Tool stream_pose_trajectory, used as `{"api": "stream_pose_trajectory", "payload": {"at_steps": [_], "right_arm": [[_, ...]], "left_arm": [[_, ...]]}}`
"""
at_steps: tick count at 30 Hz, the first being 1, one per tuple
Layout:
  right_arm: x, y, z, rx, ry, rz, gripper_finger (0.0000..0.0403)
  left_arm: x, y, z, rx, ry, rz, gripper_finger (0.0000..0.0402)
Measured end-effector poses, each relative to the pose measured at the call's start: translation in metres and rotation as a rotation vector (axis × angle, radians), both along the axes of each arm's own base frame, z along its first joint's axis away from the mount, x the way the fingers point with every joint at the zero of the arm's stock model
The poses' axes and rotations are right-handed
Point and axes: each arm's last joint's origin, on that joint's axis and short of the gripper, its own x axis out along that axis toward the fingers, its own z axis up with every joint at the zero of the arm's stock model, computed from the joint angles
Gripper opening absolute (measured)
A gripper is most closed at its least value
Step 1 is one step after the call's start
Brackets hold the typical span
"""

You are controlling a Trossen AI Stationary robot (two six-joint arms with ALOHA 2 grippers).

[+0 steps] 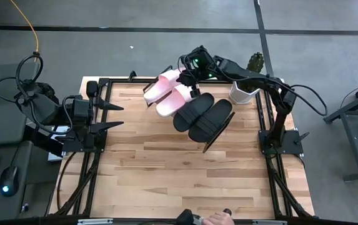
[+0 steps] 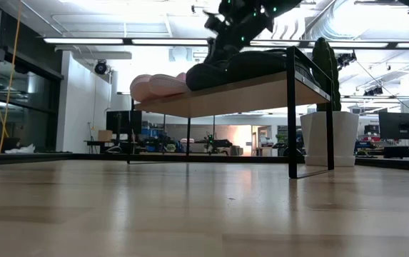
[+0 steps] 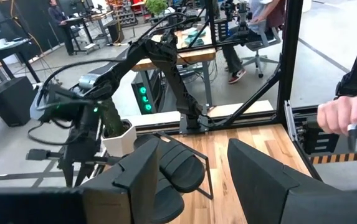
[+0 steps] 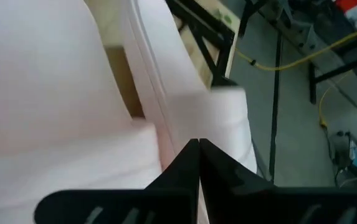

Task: Pick and place slides into the shelf
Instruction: Put the pink slipper on the shelf

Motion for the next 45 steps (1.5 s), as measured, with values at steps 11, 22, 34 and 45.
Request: {"api": "stream_pose_trajectory", "payload": {"at_steps": [11,22,34,45], "right_arm": [[0.000,-0.015,-0.011,0.048,-0.002,-0.020,0.0000],[0.011,-0.010,-0.022,0.065,-0.002,0.018,0.0000],[0.015,-0.013,-0.033,0.100,0.020,0.002,0.0000],[0.015,-0.011,-0.033,0.102,0.031,0.003,0.0000]], "left_arm": [[0.000,0.000,0.000,-0.001,-0.001,0.003,0.0179],[0.000,0.000,0.000,-0.001,0.000,0.003,0.0179],[0.000,0.000,0.000,-0.001,0.000,0.003,0.0179],[0.000,0.000,0.000,-0.001,0.000,0.003,0.0179]]}}
